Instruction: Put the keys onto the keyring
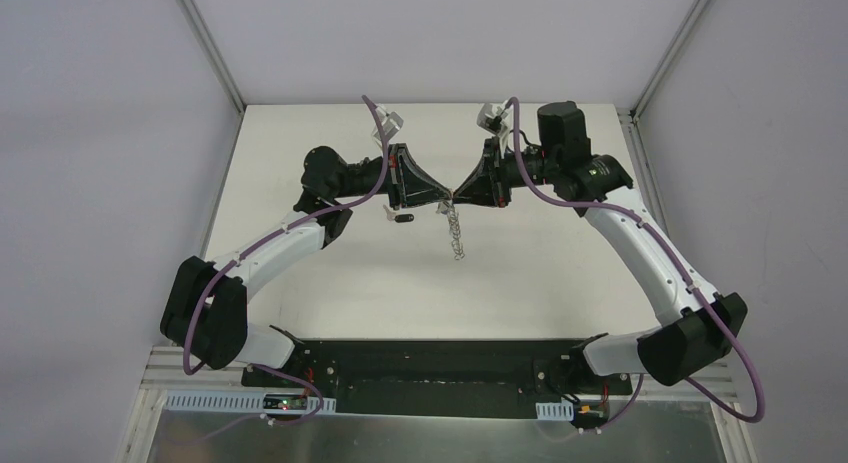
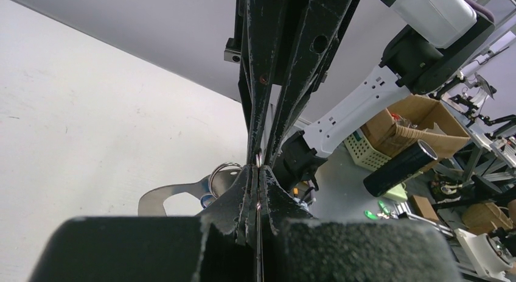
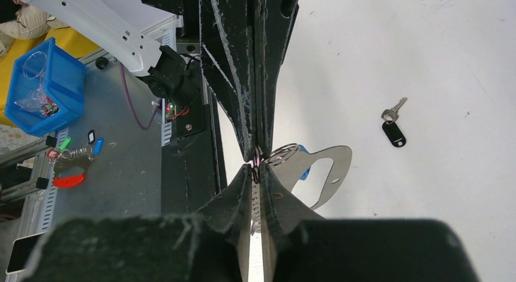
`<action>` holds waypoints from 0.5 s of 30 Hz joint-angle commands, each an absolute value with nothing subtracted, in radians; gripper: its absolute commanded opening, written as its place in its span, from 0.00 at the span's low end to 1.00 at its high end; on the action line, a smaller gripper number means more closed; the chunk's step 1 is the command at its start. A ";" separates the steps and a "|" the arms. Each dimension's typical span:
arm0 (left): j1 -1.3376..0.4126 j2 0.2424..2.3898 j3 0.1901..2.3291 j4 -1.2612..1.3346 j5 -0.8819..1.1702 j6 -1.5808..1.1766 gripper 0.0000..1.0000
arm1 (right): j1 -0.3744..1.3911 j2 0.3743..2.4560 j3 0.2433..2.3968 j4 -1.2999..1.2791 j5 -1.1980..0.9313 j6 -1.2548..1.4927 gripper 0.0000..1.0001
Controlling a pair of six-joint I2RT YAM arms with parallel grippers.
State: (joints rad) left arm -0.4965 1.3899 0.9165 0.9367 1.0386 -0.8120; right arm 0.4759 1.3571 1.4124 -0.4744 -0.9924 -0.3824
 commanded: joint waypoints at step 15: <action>-0.499 1.293 1.031 0.204 1.064 -0.097 0.31 | 0.613 1.304 1.401 -0.652 -0.624 -0.805 0.00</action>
State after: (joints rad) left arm -0.4973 1.3643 0.9325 0.6144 1.0698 -0.4835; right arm 0.5507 1.3670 1.4132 -0.5957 -0.8162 -0.6006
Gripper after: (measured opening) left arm 0.272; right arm 0.008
